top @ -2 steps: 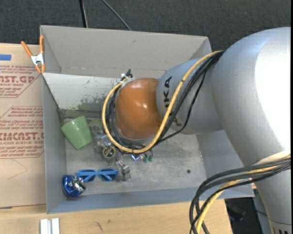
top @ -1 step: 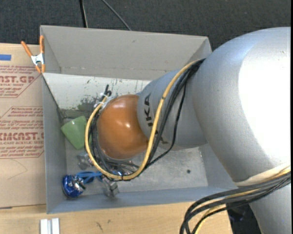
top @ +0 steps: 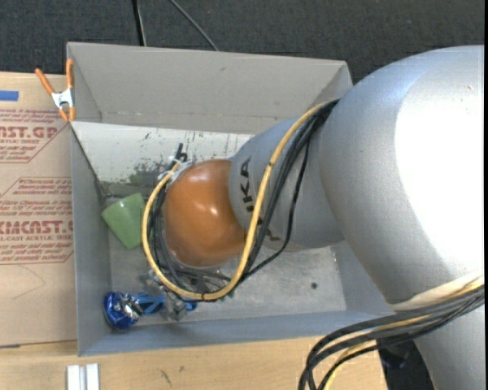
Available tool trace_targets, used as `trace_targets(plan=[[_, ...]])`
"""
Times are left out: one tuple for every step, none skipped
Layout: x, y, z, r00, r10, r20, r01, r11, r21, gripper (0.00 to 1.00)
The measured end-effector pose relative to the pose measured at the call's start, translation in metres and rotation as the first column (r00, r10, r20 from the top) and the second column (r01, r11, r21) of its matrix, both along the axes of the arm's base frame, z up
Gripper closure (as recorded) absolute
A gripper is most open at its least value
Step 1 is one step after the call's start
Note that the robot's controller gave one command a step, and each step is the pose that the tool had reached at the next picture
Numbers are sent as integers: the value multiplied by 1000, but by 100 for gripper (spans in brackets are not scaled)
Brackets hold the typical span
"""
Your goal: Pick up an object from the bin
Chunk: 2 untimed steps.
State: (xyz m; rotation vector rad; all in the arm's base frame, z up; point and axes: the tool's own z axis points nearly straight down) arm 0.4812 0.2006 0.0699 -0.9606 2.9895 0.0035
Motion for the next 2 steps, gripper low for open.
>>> trace_targets(plan=[[14, 15, 120, 998, 56, 9, -56, 998, 2, 100], [22, 19, 220, 999, 52, 11, -52, 999, 2, 100]])
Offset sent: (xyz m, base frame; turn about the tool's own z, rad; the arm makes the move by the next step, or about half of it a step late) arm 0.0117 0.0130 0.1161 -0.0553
